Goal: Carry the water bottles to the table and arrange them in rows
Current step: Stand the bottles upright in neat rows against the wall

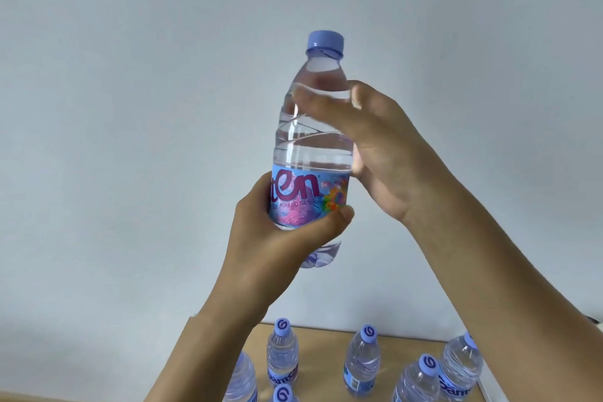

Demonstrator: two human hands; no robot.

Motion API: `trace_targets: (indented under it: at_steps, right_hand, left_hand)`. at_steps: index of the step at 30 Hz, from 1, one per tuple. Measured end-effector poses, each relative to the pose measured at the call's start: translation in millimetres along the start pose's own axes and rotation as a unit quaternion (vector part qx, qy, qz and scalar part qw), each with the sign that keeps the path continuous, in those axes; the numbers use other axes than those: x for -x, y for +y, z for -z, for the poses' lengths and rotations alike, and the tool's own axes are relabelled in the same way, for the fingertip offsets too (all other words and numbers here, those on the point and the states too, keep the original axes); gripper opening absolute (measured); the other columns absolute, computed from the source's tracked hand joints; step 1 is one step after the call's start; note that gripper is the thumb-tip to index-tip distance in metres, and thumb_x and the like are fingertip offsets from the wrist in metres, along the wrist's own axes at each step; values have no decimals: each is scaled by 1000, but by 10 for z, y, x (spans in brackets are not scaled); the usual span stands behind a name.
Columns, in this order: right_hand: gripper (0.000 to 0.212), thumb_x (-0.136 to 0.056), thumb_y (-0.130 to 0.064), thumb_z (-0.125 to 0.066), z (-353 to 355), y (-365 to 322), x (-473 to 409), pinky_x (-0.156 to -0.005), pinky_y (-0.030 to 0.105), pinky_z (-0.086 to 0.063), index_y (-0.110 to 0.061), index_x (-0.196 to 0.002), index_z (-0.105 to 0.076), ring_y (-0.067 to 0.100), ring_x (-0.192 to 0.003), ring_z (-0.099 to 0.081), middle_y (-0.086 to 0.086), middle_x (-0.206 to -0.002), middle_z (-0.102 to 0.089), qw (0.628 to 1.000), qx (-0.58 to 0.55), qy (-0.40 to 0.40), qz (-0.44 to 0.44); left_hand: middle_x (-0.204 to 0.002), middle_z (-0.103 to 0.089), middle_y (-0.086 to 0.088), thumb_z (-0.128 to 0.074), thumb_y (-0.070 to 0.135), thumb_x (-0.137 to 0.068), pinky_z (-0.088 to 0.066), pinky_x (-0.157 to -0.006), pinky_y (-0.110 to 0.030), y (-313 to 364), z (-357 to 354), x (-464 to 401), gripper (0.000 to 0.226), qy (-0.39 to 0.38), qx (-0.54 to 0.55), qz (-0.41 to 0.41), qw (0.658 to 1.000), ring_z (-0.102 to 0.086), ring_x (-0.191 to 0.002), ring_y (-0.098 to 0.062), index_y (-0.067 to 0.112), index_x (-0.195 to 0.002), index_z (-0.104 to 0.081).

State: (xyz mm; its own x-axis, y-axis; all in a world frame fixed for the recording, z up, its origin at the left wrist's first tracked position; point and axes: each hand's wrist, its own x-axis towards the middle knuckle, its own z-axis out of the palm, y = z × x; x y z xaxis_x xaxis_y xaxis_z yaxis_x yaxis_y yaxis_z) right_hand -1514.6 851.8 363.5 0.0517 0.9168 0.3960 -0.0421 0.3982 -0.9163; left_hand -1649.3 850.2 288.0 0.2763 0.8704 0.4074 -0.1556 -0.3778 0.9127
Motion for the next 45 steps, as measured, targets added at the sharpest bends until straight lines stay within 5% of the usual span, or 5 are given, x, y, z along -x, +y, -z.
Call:
trace_targets:
  at_steps: [6, 19, 27, 34, 45]
  right_hand:
    - [30, -77, -20, -81, -122, 120, 17, -70, 38, -60, -15, -100, -63, 19, -73, -72, -2, -81, -70, 996, -17, 80, 20]
    - [18, -77, -14, -66, 61, 147, 43, -71, 39, -58, -12, -94, -60, 31, -81, -65, 16, -94, -61, 994, -76, -80, 8]
    - [32, -76, -26, -80, 31, 92, 56, -71, 26, -56, -15, -101, -63, 13, -80, -71, -6, -87, -70, 998, 46, -2, 35]
    - [18, -80, -6, -75, 2, 117, 54, -65, 26, -53, -12, -88, -60, 13, -70, -67, -7, -78, -66, 998, 7, 25, 56]
    - [19, -77, -19, -71, 158, 122, 10, -92, 51, -54, -16, -93, -62, 33, -92, -68, 23, -104, -66, 996, -14, -88, 16]
  left_hand:
    - [-86, -72, 13, -90, 16, -64, -51, -53, -14, -26, -85, 50, 50, 31, -70, -25, 997, -71, -72, -6, 26, -104, -61]
    - [-92, -75, -2, -87, 38, -45, -57, -70, -25, -99, 19, 25, 57, -97, 24, 77, 992, -73, -85, -20, 25, -98, -70]
    - [-80, -73, 10, -92, 27, -55, -52, -54, -14, -117, -81, 118, 48, 17, -43, 28, 999, -71, -71, -8, 30, -93, -64]
    - [-84, -71, 16, -94, 28, -56, -51, -51, -12, -123, -132, 159, 57, 27, -82, 10, 996, -70, -71, -5, 31, -101, -60]
    - [-85, -75, 2, -86, 42, -43, -55, -62, -20, -162, -90, 158, 62, -35, -10, 71, 997, -73, -79, -16, 22, -99, -68]
